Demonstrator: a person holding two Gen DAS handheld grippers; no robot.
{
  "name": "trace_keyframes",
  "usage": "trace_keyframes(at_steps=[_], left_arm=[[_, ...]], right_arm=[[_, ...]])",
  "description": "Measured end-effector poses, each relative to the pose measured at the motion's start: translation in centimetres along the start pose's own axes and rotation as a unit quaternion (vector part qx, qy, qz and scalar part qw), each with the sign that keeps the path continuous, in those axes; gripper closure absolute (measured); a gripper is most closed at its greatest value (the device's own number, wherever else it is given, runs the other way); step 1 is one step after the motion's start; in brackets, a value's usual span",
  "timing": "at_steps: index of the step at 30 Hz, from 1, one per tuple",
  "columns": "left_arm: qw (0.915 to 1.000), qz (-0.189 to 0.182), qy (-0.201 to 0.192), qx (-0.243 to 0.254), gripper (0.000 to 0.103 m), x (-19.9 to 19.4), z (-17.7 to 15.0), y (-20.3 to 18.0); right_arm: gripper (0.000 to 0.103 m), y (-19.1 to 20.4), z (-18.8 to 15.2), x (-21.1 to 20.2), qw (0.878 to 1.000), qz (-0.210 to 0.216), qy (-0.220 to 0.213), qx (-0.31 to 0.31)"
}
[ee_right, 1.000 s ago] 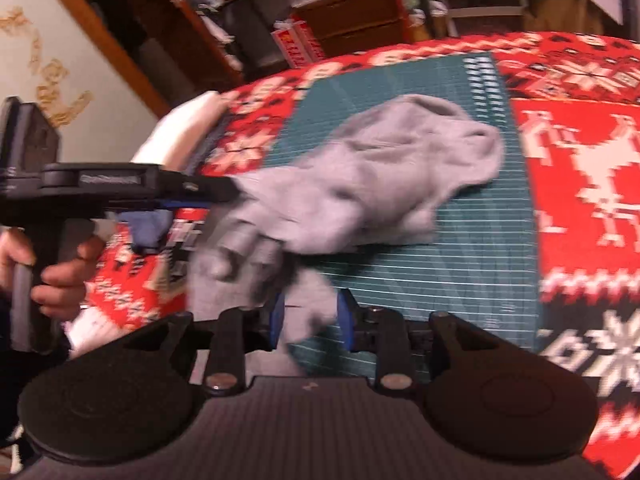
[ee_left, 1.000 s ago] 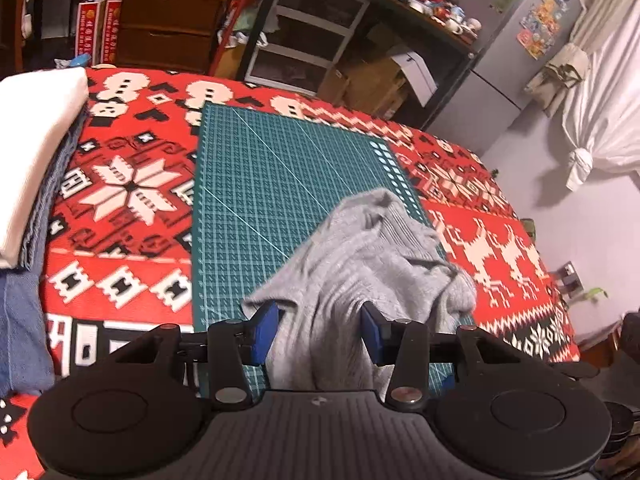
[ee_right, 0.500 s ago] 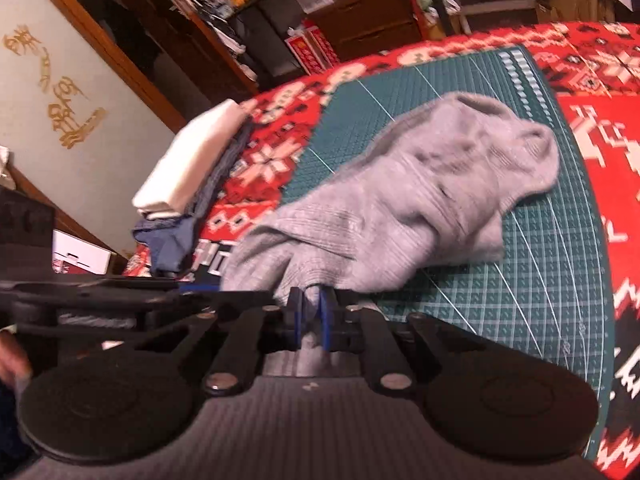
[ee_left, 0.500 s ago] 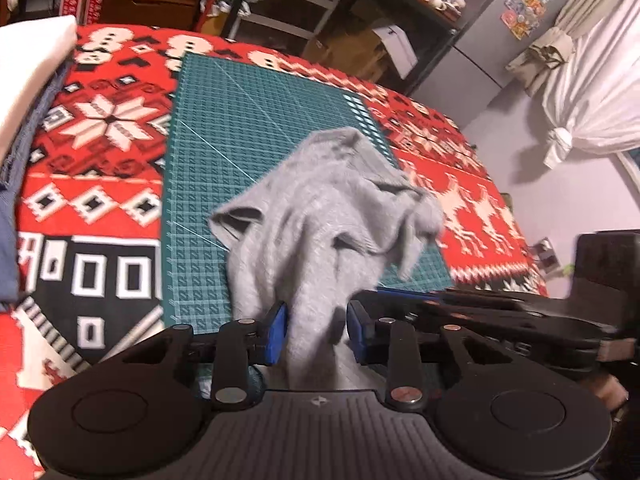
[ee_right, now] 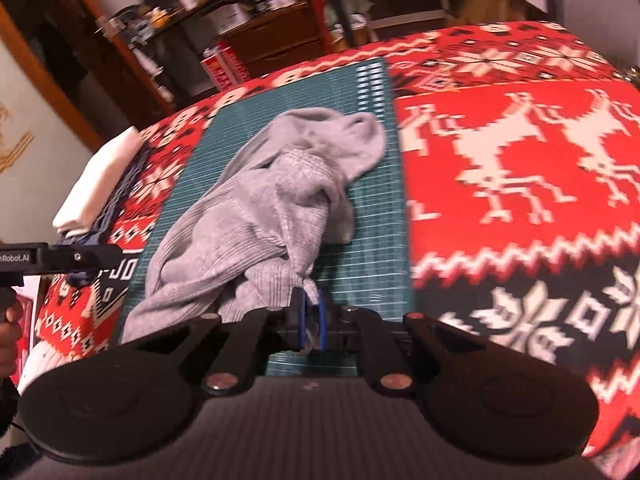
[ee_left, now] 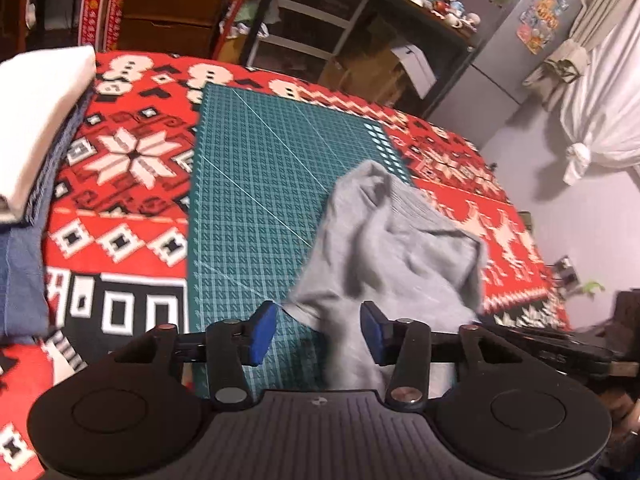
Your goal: Fold clothes
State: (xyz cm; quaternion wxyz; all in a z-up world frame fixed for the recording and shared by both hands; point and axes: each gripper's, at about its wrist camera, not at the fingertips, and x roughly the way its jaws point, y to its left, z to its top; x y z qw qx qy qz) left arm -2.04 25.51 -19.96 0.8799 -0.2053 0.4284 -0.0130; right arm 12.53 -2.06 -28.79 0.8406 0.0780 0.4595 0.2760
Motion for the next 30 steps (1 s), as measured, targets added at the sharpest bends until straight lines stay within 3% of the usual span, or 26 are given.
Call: trace_keyframes(at_steps=[4, 7, 9, 12, 13, 14, 18, 30], left_arm=[[0.9998, 0.016, 0.008, 0.011, 0.055, 2.3, 0.8, -0.6], [0.9993, 0.025, 0.017, 0.02, 0.055, 4.4, 1.3, -1.1], [0.9989, 0.031, 0.023, 0.027, 0.059, 5.8, 1.7, -1.4], [0.9976, 0.056, 0.027, 0.031, 0.086, 6.9, 1.8, -1.4], [0.9972, 0.064, 0.024, 0.031, 0.099, 7.0, 1.7, -1.4], [0.9967, 0.071, 0.021, 0.032, 0.1, 7.0, 1.7, -1.4], [0.9932, 0.112, -0.004, 0.032, 0.1, 5.7, 1.5, -0.7], [0.984, 0.169, -0.04, -0.039, 0.101, -1.7, 0.1, 5.4]], right_arm=[[0.1, -1.3, 0.1, -0.5, 1.0, -0.022, -0.008, 0.004], [0.1, -2.0, 0.1, -0.8, 1.0, -0.015, -0.011, 0.019], [0.1, -1.8, 0.0, -1.2, 1.0, -0.019, -0.016, 0.008], [0.1, -1.7, 0.0, -1.4, 0.999, -0.026, -0.018, 0.005], [0.1, -1.8, 0.0, -1.4, 0.999, -0.029, -0.018, 0.008], [0.1, -2.0, 0.0, -1.5, 0.999, -0.031, -0.017, 0.012], [0.1, -2.9, 0.1, -1.8, 0.998, -0.046, -0.019, 0.022], [0.103, -6.3, 1.7, -2.7, 0.993, -0.117, -0.028, 0.023]])
